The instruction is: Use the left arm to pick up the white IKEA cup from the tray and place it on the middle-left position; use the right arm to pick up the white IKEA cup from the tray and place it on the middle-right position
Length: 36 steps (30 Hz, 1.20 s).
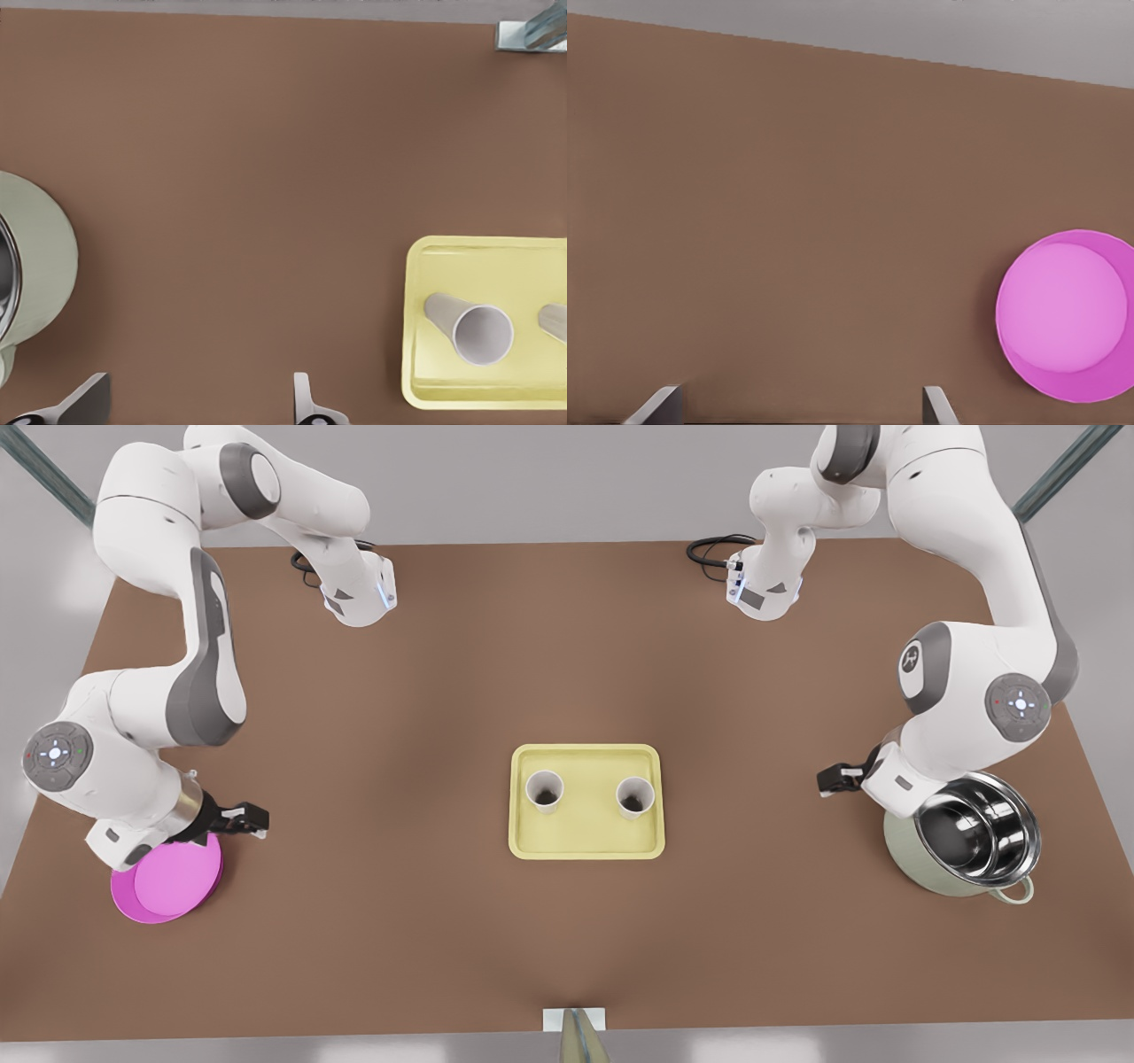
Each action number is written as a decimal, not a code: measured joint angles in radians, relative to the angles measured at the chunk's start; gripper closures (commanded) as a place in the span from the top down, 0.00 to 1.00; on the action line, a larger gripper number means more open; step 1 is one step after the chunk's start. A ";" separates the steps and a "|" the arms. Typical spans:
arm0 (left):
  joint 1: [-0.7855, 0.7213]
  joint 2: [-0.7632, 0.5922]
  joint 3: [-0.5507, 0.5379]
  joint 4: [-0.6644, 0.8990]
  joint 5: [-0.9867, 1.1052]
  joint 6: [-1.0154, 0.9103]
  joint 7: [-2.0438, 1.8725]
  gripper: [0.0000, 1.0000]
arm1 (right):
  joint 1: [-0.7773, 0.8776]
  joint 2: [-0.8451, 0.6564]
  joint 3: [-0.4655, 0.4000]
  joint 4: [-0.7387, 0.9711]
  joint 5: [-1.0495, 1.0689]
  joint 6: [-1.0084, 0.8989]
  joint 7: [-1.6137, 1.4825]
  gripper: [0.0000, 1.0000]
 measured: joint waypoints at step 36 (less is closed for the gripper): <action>-0.379 0.095 -0.016 -0.329 0.024 0.446 -0.285 1.00 | 0.570 0.296 0.023 -0.009 -0.086 0.273 0.099 1.00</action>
